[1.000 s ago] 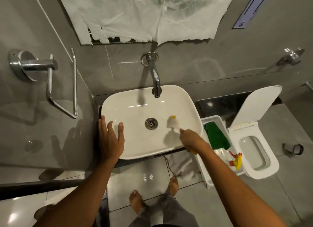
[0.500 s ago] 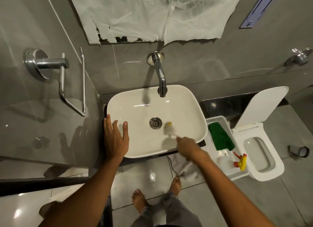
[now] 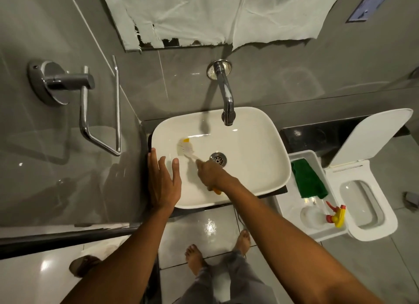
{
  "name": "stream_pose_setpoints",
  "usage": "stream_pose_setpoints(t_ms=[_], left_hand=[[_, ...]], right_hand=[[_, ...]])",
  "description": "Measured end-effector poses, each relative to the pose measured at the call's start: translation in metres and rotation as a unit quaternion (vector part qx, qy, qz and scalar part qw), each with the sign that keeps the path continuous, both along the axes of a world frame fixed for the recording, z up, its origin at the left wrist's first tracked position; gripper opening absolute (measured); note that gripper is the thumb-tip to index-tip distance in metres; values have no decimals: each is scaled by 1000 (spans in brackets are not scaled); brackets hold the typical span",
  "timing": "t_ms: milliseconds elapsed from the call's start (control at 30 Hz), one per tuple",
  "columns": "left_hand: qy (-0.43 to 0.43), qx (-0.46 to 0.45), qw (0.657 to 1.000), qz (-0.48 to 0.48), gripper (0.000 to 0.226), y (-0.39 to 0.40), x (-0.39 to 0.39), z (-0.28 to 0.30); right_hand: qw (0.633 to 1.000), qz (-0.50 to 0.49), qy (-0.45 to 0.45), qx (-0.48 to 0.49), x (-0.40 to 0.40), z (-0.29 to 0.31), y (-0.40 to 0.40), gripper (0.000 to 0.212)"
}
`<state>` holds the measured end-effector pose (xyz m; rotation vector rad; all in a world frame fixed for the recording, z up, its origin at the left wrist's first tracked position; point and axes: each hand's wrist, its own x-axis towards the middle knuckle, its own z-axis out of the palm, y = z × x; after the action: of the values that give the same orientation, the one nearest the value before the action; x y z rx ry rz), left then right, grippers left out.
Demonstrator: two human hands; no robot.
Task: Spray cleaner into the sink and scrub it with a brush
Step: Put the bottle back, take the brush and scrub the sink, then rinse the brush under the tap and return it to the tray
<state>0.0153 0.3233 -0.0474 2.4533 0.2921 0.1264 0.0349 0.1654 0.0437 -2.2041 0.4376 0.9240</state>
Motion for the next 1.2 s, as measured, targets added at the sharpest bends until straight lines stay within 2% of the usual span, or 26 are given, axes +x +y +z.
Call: stream_pose_setpoints(t_ms=[67, 133, 200, 333, 400, 433, 467, 633, 800, 933, 1033, 1100, 1200], left_hand=[[4, 0, 1000, 1, 75, 0, 1, 0], [-4, 0, 1000, 1, 76, 0, 1, 0], [-13, -5, 1000, 2, 80, 0, 1, 2], [-15, -13, 1000, -1, 86, -1, -1, 3], [-15, -14, 1000, -1, 84, 0, -2, 5], [-15, -12, 1000, -3, 81, -1, -2, 6], [-14, -8, 1000, -4, 78, -1, -3, 8], [-7, 18, 1000, -17, 72, -2, -8, 17], [35, 24, 998, -41, 76, -1, -11, 27], [5, 89, 994, -65, 61, -11, -4, 49], [-34, 34, 992, -113, 39, -33, 15, 81], [-22, 26, 990, -134, 45, -54, 31, 109], [-50, 35, 987, -149, 62, -86, 52, 144]], right_hand=[[999, 1, 24, 30, -3, 2, 10, 40], [997, 43, 47, 38, -14, 7, 8, 41], [994, 42, 88, 54, -33, 10, -5, 50], [983, 8, 175, 50, -85, 20, -34, 50], [989, 40, 142, -28, -100, 26, -49, 48], [990, 39, 123, -62, -102, 32, -59, 41], [990, 24, 104, -89, -103, 38, -70, 35], [977, -65, 74, -189, -102, 56, -151, 36], [978, -142, 10, -155, -110, 54, -161, 33], [976, -192, -11, -100, -124, 34, -141, 64], [978, -197, -34, -64, -127, 30, -124, 69], [980, -184, -55, -46, -124, 35, -115, 66], [981, -171, -88, -37, -118, 39, -106, 63]])
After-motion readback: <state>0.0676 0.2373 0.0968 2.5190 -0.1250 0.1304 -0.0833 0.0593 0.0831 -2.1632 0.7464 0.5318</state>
